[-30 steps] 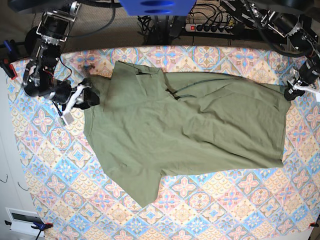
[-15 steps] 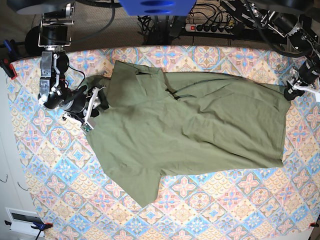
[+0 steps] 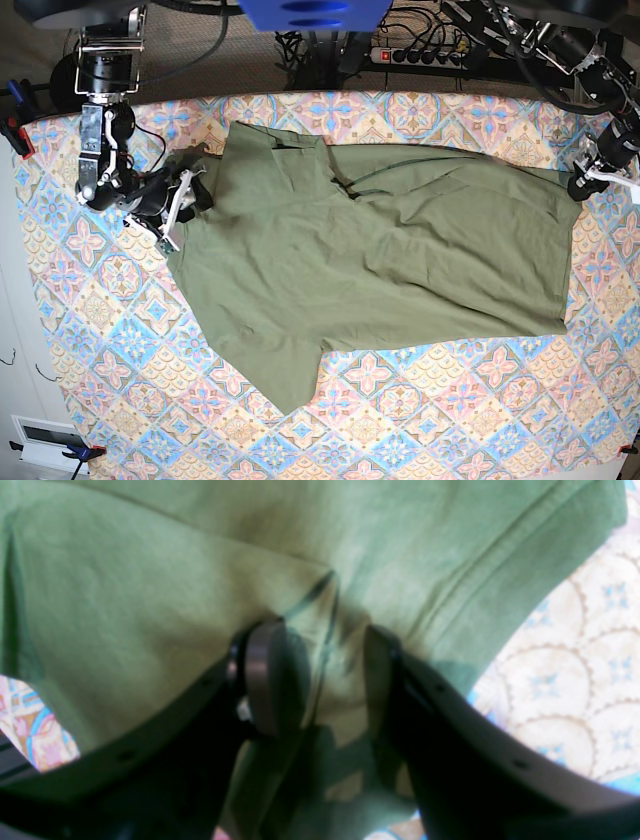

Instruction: Layout the t-shirt on the table in an organized manner, then fold the t-shirt properly

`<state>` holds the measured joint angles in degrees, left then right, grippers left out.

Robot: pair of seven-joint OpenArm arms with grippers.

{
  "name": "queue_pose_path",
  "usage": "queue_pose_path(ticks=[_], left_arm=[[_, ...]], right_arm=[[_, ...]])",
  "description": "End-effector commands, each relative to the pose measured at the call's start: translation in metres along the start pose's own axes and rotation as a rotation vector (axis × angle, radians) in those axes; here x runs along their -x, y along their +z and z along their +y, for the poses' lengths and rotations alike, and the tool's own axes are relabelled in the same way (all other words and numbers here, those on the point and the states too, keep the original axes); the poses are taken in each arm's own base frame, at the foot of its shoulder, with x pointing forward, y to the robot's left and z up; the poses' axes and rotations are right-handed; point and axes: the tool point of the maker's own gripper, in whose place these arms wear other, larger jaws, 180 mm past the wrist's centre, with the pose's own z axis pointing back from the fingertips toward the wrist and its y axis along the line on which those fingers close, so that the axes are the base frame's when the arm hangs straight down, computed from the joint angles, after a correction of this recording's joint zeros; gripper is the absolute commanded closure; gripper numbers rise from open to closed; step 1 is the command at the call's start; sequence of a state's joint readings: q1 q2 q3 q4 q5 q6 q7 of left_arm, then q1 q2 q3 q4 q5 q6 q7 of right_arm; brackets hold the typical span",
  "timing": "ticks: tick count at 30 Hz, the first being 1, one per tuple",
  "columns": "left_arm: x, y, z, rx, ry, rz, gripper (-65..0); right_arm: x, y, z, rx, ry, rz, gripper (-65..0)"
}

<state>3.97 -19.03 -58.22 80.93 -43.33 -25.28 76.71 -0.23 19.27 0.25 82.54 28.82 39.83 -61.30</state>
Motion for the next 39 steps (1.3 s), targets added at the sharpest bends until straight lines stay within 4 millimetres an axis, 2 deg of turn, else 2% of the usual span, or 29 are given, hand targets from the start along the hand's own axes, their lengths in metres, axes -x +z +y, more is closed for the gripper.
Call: queue_pose_path(ticks=[1, 4, 6, 9, 13, 18, 25, 27, 29, 31, 39], left_arm=[[-0.019, 0.006, -0.003, 0.007, -0.028, -0.049, -27.1], [-0.018, 0.006, -0.003, 0.008, -0.026, -0.048, -27.1], [-0.018, 0.006, -0.003, 0.008, -0.026, -0.048, -27.1], [-0.018, 0.006, -0.003, 0.008, -0.026, -0.048, -27.1], [-0.018, 0.006, -0.003, 0.008, -0.026, -0.048, -27.1], [-0.018, 0.006, -0.003, 0.008, -0.026, -0.048, -27.1], [-0.014, 0.004, -0.004, 0.009, -0.035, -0.032, -27.1], [0.006, 0.000, -0.006, 0.002, -0.094, 0.053, -27.5], [0.006, 0.001, -0.015, 0.001, -0.224, 0.114, -27.9], [0.017, 0.000, -0.025, 0.019, -0.310, 0.158, -28.0], [0.039, 0.004, -0.018, 0.001, -0.455, 0.263, -28.0]], right_arm=[[-0.001, 0.002, -0.002, 0.006, 0.027, 0.018, -20.1], [-0.001, -0.004, 0.007, -0.017, 0.051, 0.031, -6.1], [-0.002, -0.003, 0.004, -0.010, 0.045, 0.025, 0.0], [-0.007, 0.007, -0.010, 0.026, 0.012, -0.009, -1.1], [-0.007, 0.031, -0.044, 0.111, -0.081, -0.068, -1.1], [-0.014, 0.055, -0.065, 0.132, -0.153, -0.158, -1.1], [-0.014, 0.071, -0.081, 0.168, -0.190, -0.194, -1.1], [-0.014, 0.072, -0.083, 0.172, -0.194, -0.198, -1.1], [-0.012, 0.071, -0.081, 0.169, -0.193, -0.193, -1.1], [-0.012, 0.071, -0.081, 0.169, -0.194, -0.192, -1.1], [-0.011, 0.069, -0.080, 0.164, -0.196, -0.190, -1.1]])
